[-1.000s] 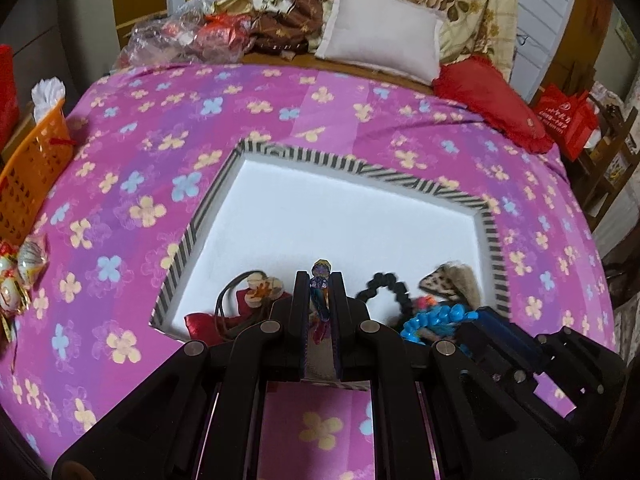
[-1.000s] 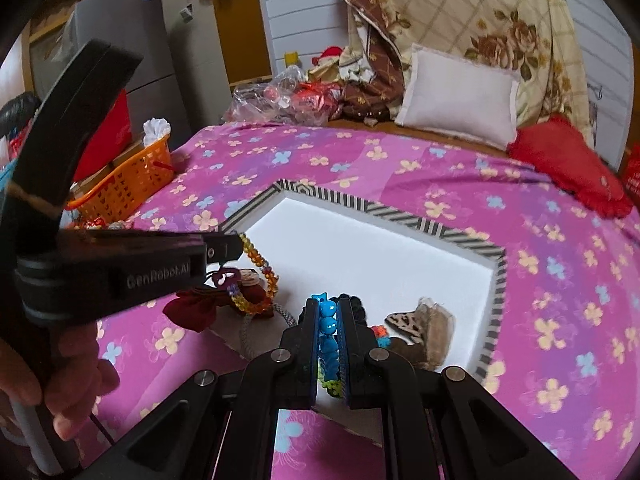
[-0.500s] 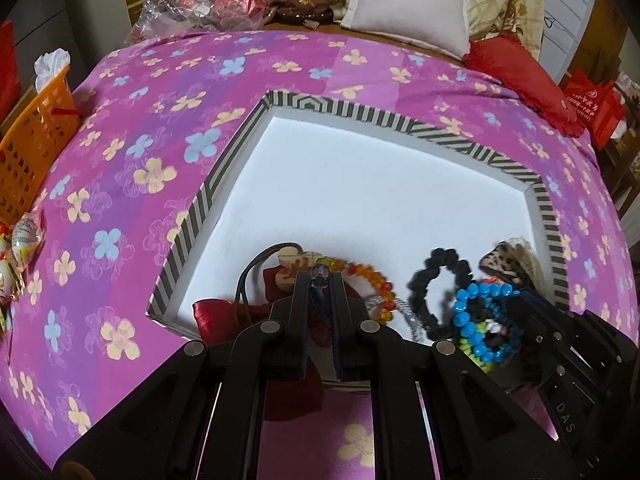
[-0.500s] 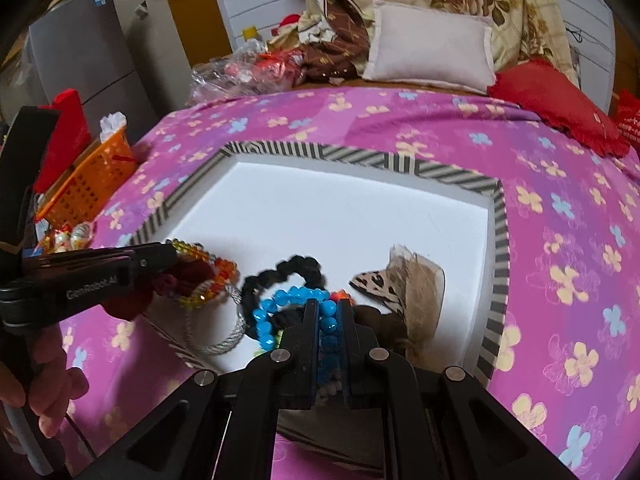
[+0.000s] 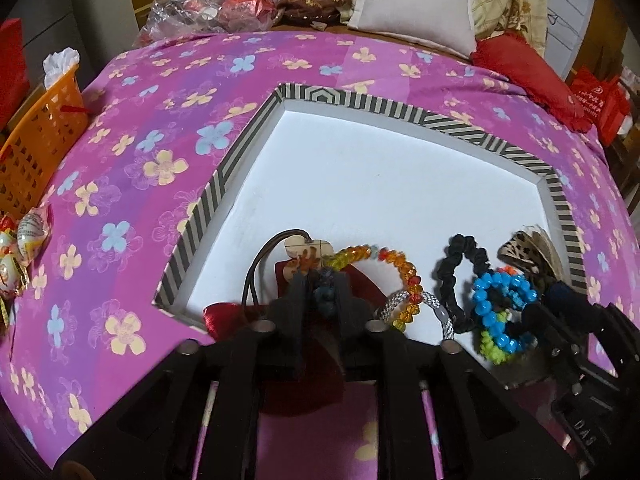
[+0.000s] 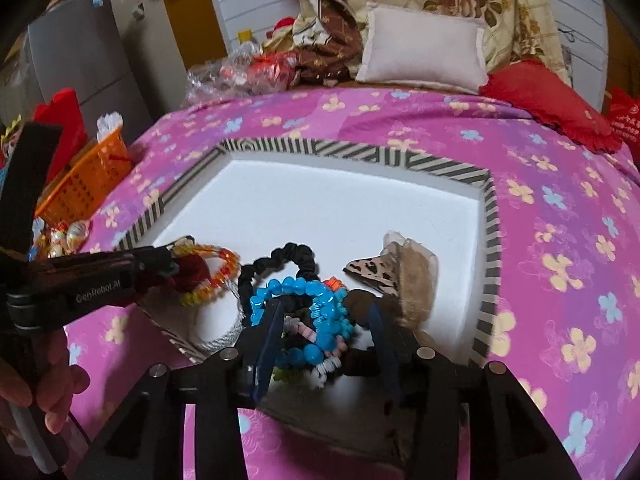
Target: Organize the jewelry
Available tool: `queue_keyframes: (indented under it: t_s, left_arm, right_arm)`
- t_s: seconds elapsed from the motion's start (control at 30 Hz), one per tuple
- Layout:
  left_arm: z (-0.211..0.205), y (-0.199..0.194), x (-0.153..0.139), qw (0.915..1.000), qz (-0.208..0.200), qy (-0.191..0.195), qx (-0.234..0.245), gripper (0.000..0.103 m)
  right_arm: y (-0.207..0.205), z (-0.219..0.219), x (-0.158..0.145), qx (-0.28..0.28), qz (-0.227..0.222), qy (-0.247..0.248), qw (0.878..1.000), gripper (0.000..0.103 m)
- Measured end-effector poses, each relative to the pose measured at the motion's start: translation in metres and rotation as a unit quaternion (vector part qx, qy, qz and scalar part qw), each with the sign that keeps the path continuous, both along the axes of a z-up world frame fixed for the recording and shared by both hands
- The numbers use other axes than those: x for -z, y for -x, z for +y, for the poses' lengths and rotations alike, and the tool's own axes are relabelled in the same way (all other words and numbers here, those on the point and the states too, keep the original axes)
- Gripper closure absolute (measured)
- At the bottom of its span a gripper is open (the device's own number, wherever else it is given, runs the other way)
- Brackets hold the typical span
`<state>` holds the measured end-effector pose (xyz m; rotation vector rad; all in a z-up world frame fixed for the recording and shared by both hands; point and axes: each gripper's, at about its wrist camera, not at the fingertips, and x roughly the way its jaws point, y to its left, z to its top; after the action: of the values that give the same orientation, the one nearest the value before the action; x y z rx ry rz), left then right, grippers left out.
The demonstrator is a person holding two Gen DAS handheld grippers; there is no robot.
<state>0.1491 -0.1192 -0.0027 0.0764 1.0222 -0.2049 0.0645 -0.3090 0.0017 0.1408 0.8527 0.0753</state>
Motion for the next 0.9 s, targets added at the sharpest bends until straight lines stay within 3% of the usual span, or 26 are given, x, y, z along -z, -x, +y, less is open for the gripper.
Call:
queue_keyframes:
  t_s: [0.03, 0.1, 0.2, 0.37, 0.4, 0.47, 0.9]
  left_arm:
    - [0.001, 0.003, -0.003, 1.0000, -0.005, 0.002, 0.002, 0.063]
    - [0.002, 0.011, -0.010, 0.9998, -0.019, 0.005, 0.005, 0.054]
    - [0.003, 0.024, -0.021, 0.9991, -0.041, -0.002, 0.006, 0.048]
    - [0.010, 0.046, -0.035, 0.9975, -0.070, -0.008, -0.004, 0.048]
    - [0.012, 0.052, -0.039, 0.9970, -0.077, -0.011, -0.007, 0.048]
    - [0.016, 0.061, -0.043, 0.9963, -0.084, -0.011, -0.013, 0.048]
    - [0.033, 0.114, -0.062, 0.9919, -0.124, -0.005, -0.025, 0.048]
  right_arm:
    - [0.004, 0.000, -0.003, 0.001, -0.003, 0.000, 1.000, 0.060]
    - [0.011, 0.000, -0.010, 0.001, -0.011, -0.006, 1.000, 0.060]
    - [0.024, 0.004, -0.019, 0.001, -0.021, -0.006, 1.000, 0.060]
    - [0.050, 0.009, -0.034, 0.013, -0.043, -0.008, 0.999, 0.055]
    - [0.057, 0.010, -0.037, 0.019, -0.048, -0.008, 0.999, 0.050]
    - [0.065, 0.013, -0.042, 0.028, -0.056, -0.002, 0.998, 0.028]
    - [0.095, 0.031, -0.053, 0.037, -0.069, 0.008, 0.997, 0.026]
